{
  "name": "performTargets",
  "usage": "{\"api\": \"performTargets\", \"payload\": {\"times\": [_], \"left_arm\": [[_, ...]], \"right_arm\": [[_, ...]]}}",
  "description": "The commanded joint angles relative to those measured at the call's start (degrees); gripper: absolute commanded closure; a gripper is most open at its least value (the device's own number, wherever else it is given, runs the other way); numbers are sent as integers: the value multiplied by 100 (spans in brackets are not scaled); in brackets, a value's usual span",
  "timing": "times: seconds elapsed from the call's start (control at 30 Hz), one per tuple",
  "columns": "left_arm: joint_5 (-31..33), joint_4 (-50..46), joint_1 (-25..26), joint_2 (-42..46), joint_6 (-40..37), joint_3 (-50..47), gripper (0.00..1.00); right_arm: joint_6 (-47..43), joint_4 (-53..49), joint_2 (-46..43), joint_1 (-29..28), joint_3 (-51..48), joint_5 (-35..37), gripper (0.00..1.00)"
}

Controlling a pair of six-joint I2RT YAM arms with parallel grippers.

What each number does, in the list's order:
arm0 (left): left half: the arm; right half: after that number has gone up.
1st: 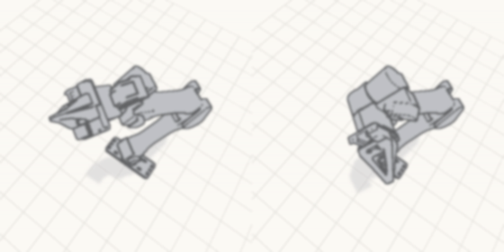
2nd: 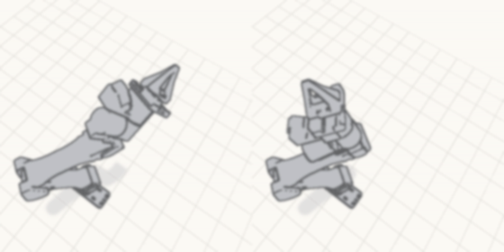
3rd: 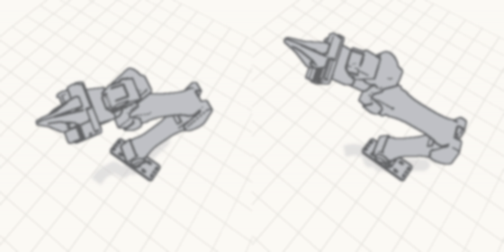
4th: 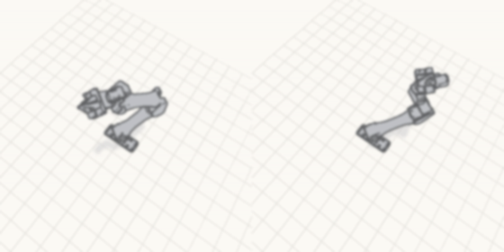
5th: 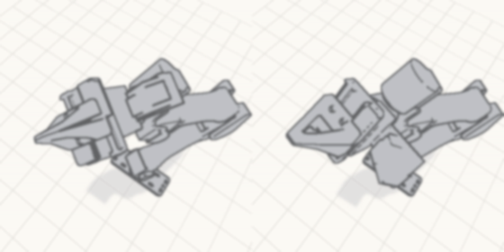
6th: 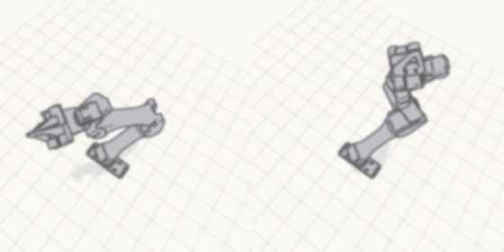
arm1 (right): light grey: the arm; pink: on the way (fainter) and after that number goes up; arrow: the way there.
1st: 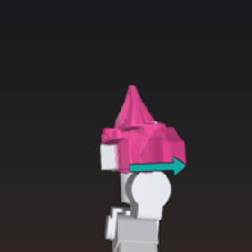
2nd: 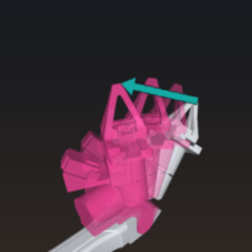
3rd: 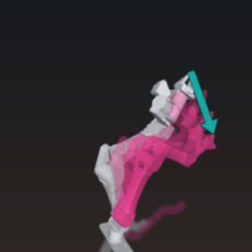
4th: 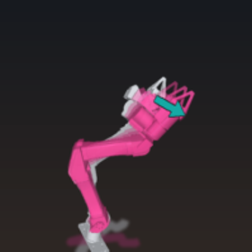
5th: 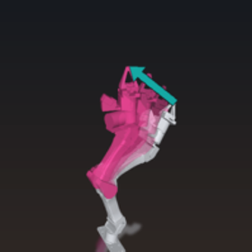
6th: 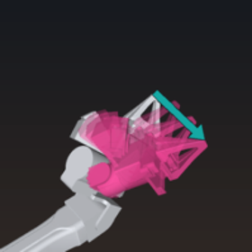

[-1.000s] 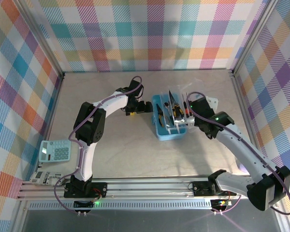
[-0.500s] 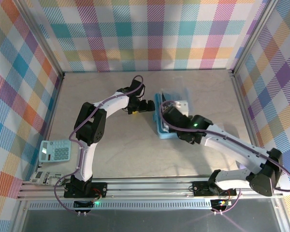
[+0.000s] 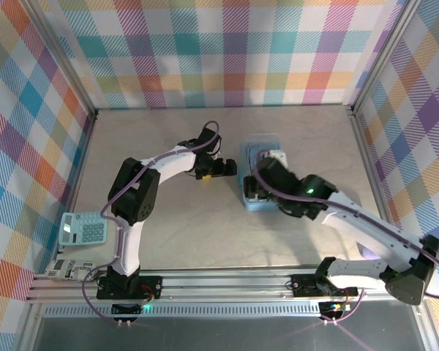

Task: Pack the tool kit

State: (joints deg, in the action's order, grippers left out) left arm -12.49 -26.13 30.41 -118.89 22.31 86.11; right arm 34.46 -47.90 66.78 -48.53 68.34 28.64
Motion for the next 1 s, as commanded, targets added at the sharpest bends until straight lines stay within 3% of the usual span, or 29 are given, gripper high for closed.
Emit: {"api": "performTargets", "payload": {"times": [0.0, 0.13, 0.33, 0.67, 0.97], "left_arm": [[-24, 119, -128, 736, -101, -461, 0], [30, 251, -159, 1400, -788, -1096, 0], [200, 1359, -98, 2565, -1570, -2593, 0], [800, 3027, 328, 3777, -2273, -4427, 0], [1490, 4019, 817, 3554, -2384, -5192, 0]], "right_arm": [[-1038, 121, -112, 1328, 58, -1551, 1], [-1836, 553, 660, 2742, 242, -2924, 1], [-2689, 903, 2528, 3506, 1223, -4121, 1], [-3387, 635, 4071, 3548, 2173, -4756, 1], [-4425, 235, 4280, 2941, 1960, -4812, 1]]}}
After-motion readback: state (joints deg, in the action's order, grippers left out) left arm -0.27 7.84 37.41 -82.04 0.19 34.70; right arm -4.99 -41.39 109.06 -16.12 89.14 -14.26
